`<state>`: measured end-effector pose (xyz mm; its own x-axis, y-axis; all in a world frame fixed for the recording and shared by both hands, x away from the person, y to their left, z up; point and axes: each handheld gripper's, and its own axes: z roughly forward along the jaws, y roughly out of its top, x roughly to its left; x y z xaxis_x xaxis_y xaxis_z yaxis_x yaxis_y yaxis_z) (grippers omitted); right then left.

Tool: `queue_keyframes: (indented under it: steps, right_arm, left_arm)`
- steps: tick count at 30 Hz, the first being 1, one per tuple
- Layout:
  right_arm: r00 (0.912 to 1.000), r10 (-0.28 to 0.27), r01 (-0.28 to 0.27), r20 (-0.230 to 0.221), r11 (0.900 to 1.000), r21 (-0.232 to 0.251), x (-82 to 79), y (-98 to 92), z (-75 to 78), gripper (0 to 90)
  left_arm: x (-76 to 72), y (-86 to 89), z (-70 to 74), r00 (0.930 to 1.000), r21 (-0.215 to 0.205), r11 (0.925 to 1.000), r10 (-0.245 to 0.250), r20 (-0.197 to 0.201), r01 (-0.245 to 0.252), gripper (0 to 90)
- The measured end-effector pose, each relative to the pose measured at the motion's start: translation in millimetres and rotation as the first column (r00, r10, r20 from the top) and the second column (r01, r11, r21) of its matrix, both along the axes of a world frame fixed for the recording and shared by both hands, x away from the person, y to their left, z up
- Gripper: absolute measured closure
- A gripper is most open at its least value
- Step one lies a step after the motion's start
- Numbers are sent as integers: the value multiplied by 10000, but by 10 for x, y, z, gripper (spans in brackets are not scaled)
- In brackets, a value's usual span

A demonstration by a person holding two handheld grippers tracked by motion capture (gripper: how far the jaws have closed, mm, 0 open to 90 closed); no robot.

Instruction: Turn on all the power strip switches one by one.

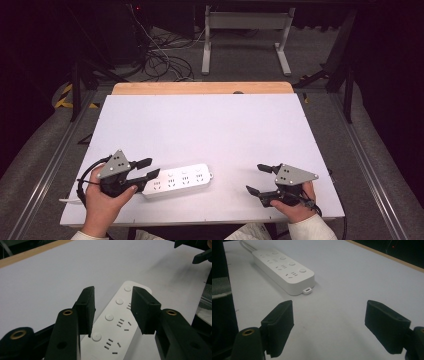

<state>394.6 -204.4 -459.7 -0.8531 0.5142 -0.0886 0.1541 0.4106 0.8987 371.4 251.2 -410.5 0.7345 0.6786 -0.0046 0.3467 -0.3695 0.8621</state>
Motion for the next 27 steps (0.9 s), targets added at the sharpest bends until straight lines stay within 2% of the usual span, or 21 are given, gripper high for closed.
queue_keyframes:
  steps: [6, 7, 8, 9, 10, 14, 17, 20, 21, 22, 23, 27]
  right_arm:
    - [10000, 20, -20, -8, 10000, -4, -4, 1, 0, 245]
    - [10000, 41, -41, -9, 10000, -25, -6, 3, 1, 251]
    - [10000, 52, -52, 4, 10000, -50, -6, 4, 1, 252]
    - [10000, 52, -52, 4, 10000, -50, -6, 4, 1, 252]
    - [10000, 66, -66, 12, 10000, -59, -7, 5, 0, 254]
    - [10000, 77, -77, 29, 9999, -72, -9, 6, 0, 254]
    - [10000, 86, -86, 38, 9999, -70, -8, 4, 0, 255]
    - [10000, 86, -86, 26, 9999, -73, -10, 4, 0, 254]
    - [10000, 94, -94, 29, 9999, -76, -10, 5, 0, 254]
    - [9999, 97, -97, 36, 9999, -77, -10, 6, -1, 254]
    - [9999, 99, -99, 35, 9999, -83, -11, 6, -1, 254]
    - [9999, 99, -99, 32, 9999, -83, -10, 7, -1, 255]
  left_arm:
    - [83, -17, -14, 9985, 165, 9998, -54, -550, 63, 625]
    - [100, -20, -21, 9980, 222, 9998, -9, -627, 23, 660]
    - [133, -23, -39, 9956, 223, 9997, 70, -930, -49, 683]
    - [133, -23, -39, 9956, 223, 9997, 70, -930, -49, 707]
    - [166, -22, -59, 9925, 277, 9995, 196, -1210, -163, 730]
    - [218, -15, -92, 9887, 365, 9992, 228, -1480, -175, 818]
    - [252, -26, -127, 9808, 534, 9985, 207, -1938, -105, 891]
    - [269, -23, -130, 9795, 711, 9974, 199, -2003, -58, 897]
    - [273, -31, -136, 9775, 675, 9977, 202, -2102, -61, 897]
    - [290, -35, -143, 9751, 864, 9963, 220, -2207, -29, 897]
    - [290, -35, -143, 9751, 864, 9963, 220, -2207, -29, 897]
    - [323, -47, -170, 9680, 1176, 9930, 225, -2499, 73, 898]
